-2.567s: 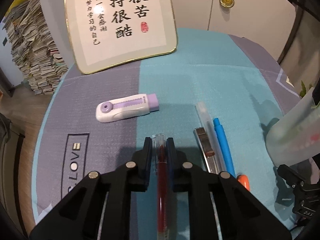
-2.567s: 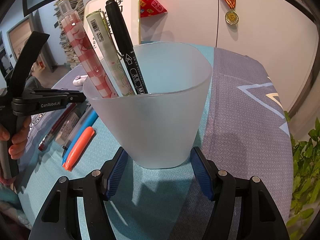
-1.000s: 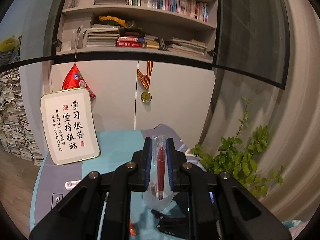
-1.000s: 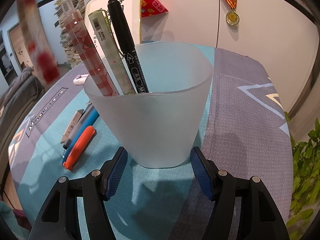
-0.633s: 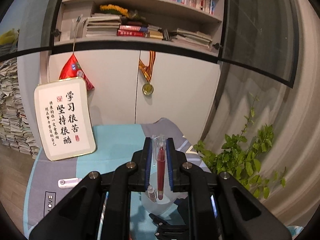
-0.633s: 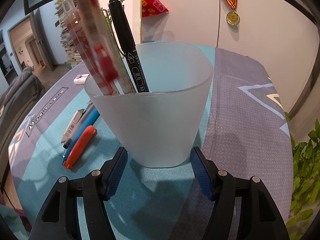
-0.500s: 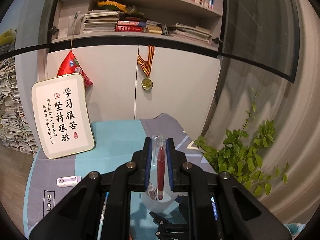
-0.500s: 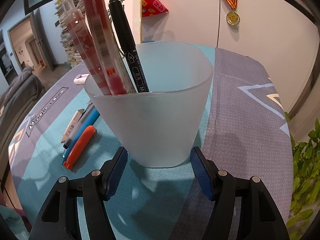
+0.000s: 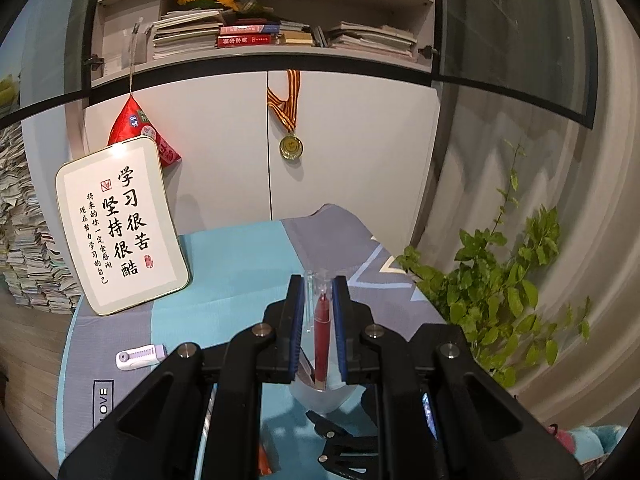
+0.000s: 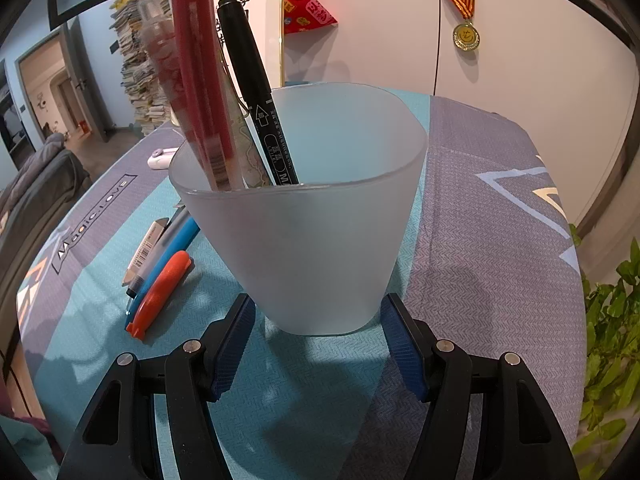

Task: Organize stationery
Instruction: 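Lift the red pen and lower it into the frosted cup, open left gripper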

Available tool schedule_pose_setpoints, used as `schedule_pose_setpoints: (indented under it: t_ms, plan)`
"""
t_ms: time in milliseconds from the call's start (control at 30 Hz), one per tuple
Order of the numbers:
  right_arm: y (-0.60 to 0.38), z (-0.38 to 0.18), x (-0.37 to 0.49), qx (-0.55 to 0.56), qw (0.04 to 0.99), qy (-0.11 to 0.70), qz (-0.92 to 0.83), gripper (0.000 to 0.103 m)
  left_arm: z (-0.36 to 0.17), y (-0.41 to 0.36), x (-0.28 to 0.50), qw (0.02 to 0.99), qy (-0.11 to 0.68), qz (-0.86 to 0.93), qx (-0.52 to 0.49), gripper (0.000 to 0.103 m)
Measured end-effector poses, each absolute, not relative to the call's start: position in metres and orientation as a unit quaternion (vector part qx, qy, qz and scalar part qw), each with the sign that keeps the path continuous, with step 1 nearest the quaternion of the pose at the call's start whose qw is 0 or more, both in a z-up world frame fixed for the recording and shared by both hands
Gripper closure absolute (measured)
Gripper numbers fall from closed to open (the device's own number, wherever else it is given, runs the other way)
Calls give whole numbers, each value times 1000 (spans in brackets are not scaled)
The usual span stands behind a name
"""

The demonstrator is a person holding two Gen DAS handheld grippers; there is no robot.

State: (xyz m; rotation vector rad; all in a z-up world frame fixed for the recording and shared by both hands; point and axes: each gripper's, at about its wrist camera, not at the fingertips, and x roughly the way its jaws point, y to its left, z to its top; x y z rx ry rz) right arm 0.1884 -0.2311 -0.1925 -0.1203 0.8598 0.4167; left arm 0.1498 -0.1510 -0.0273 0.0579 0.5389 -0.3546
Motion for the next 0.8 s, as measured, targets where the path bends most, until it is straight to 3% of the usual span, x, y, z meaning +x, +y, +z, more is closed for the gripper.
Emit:
schedule_pose_setpoints:
  t_ms: [800]
  plan:
    - [-230, -192, 187, -59, 886, 414, 200, 36, -43, -154, 153, 937, 301, -170, 42, 90]
